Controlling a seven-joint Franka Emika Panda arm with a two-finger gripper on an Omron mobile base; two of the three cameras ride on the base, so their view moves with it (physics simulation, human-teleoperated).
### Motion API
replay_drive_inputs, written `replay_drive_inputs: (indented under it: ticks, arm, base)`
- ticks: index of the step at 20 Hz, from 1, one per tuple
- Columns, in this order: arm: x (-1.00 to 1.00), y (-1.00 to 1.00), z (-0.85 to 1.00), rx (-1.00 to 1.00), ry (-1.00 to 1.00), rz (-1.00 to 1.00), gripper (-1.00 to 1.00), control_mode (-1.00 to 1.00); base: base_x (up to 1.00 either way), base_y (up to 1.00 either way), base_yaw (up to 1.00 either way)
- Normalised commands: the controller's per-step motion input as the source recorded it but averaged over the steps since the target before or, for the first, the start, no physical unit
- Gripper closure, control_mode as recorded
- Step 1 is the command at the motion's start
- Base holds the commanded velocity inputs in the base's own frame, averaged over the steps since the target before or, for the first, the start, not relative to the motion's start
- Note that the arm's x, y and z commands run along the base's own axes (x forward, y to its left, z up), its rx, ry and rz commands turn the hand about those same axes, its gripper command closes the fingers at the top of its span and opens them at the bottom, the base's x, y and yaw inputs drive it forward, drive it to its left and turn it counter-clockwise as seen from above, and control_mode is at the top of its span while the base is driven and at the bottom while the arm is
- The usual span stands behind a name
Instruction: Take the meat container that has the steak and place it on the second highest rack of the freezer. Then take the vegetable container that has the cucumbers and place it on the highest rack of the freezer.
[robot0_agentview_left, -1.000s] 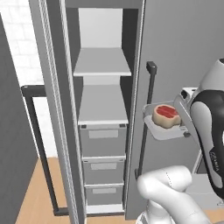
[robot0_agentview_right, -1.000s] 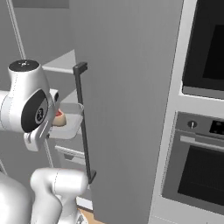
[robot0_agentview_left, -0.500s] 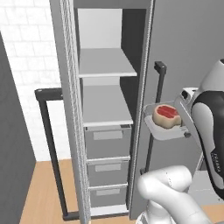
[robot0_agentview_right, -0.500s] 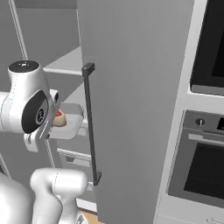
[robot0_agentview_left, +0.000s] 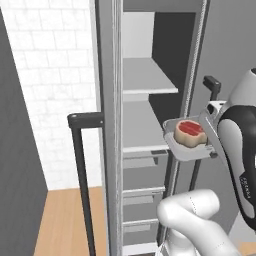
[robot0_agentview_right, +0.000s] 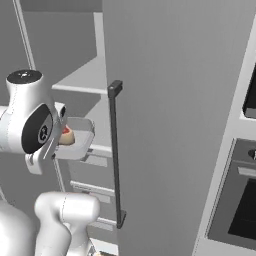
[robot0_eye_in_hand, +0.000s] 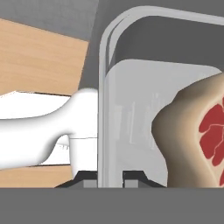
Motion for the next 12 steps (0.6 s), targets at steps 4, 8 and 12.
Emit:
replay_drive_inputs:
  ticks: [4,8,12]
  arm:
    - [0.0,0.0,0.0,0.0,0.0,0.0,1.0,1.0]
    - [0.0,0.0,0.0,0.0,0.0,0.0,1.0,1.0]
    - [0.0,0.0,0.0,0.0,0.0,0.0,1.0,1.0]
  base:
    - [0.64,0.18,0.0]
    - [0.08,0.43,0.0]
    - [0.02,0.48,0.0]
